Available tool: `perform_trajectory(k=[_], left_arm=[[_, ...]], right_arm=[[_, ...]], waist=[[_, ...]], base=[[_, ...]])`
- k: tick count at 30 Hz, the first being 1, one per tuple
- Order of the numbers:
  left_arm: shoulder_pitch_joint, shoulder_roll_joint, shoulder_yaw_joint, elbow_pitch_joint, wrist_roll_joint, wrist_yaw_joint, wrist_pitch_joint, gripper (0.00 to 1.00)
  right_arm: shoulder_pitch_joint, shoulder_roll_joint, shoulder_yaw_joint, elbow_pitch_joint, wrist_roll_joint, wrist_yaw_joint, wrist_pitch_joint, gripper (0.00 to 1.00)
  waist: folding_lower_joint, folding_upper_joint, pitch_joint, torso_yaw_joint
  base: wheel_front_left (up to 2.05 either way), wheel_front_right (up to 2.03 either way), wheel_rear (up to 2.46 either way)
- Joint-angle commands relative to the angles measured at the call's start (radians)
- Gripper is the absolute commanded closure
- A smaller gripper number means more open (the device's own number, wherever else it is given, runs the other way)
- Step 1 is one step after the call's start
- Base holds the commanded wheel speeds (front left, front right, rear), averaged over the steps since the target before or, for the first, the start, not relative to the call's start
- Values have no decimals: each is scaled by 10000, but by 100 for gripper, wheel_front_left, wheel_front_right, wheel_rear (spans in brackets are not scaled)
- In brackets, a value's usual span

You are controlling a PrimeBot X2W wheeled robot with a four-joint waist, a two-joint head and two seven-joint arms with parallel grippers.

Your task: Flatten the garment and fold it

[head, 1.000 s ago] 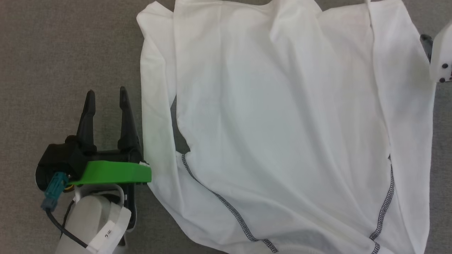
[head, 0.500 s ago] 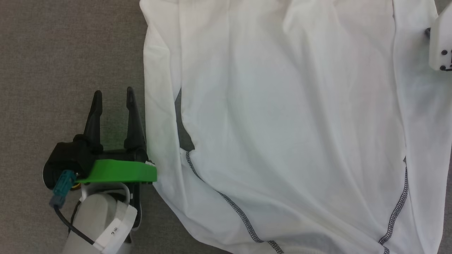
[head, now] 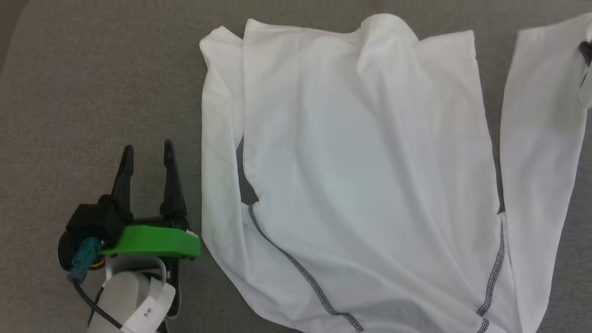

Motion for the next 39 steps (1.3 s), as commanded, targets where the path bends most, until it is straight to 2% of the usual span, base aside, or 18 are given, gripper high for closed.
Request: perform_trajectory(k=[1,6,13,19,24,31,39], left_arm=[[194,-23,80,45,37,-66,-47,0],[678,2,171,136,-47,-60,-42,0],[1270,91,268,22,-183,15,40,0],[1617,156,333,-150,-298,86,166,0],[1775,124,328,-242,-379,142,201,0],[1806,57,294,-253,-479,172,187,0],[1740,31,239,-163,-518,176,153,0]], right_arm=[[210,-7,63,-333,184,-17,-87,100],[856,-46,759,-2133,953,-17,168,100],[1935,91,2400,-4566,2067,-17,1187,100],[2901,556,3798,-5582,2677,-17,1587,100],[3327,989,4964,-5455,3008,-17,1598,100],[3757,1446,6607,-4534,3225,-17,1257,100],[4140,1643,8411,-3609,3615,-17,1015,100]], waist=[[-1,99,-955,-210],[-1,99,-1785,-280],[-1,99,-2623,-171],[-1,99,-2933,-19],[-1,99,-2970,100],[-1,99,-2825,300],[-1,99,-2625,423]], base=[[0,0,0],[0,0,0],[0,0,0],[0,0,0],[0,0,0],[0,0,0],[0,0,0]])
